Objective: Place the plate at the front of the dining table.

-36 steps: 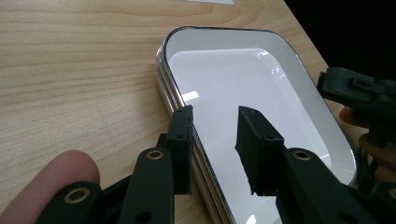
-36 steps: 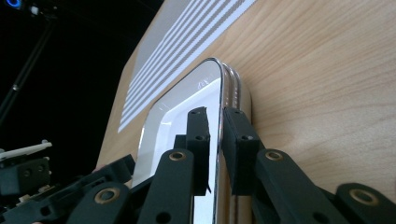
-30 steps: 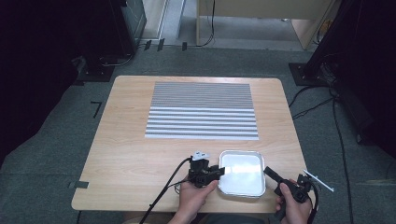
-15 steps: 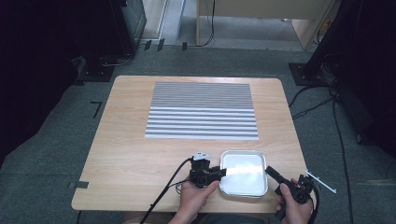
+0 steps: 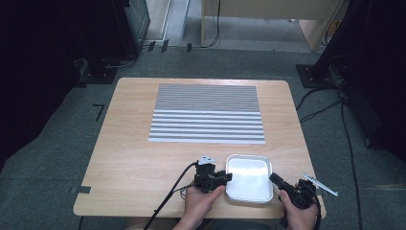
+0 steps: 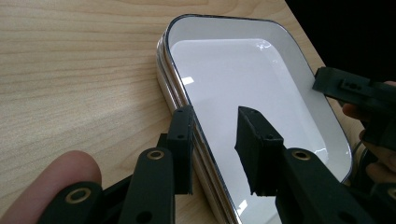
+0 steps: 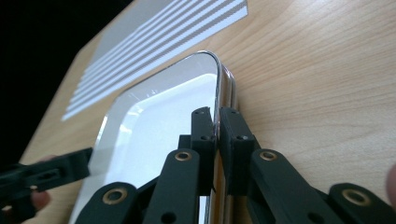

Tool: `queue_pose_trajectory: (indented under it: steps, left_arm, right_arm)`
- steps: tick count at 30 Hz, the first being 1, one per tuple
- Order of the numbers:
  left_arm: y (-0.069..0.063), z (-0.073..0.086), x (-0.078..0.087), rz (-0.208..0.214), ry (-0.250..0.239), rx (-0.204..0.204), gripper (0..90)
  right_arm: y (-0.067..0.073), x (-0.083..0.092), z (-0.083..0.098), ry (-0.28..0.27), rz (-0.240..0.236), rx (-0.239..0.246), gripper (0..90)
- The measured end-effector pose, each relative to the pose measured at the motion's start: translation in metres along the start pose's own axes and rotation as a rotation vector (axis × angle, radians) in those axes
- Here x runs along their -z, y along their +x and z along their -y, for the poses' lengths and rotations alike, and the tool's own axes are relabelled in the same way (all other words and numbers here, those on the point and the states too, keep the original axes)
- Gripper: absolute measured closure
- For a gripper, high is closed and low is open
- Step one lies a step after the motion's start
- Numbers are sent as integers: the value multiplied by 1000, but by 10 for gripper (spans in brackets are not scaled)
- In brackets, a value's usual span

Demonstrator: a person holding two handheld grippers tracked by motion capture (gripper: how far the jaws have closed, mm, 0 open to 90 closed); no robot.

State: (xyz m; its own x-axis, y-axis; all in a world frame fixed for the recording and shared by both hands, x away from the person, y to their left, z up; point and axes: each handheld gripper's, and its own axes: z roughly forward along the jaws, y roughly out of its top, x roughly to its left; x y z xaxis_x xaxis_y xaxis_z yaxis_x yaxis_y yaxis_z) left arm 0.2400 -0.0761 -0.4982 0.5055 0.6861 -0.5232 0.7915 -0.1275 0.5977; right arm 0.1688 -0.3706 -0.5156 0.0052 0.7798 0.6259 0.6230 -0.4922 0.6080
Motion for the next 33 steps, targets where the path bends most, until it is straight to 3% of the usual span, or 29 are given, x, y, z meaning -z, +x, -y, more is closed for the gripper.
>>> queue_pose_trajectory:
  steps: [4,8,13,20,26,33]
  left_arm:
    - [0,0,0,2,-2,-2,675]
    - [-1,1,0,-3,-6,-6,675]
    - [-5,4,0,-26,-21,-42,677]
    - [-7,5,0,-35,-32,-49,676]
    - [-10,5,1,-45,-39,-61,681]
    - [-13,8,-1,-100,-25,-89,730]
  right_arm:
    - [6,-1,2,-14,53,70,885]
    - [12,-1,4,-26,96,96,895]
    - [10,0,5,-40,89,32,900]
    - [10,2,6,-57,91,-10,900]
    - [10,4,4,-79,77,-20,900]
    - [8,2,5,-57,78,-15,900]
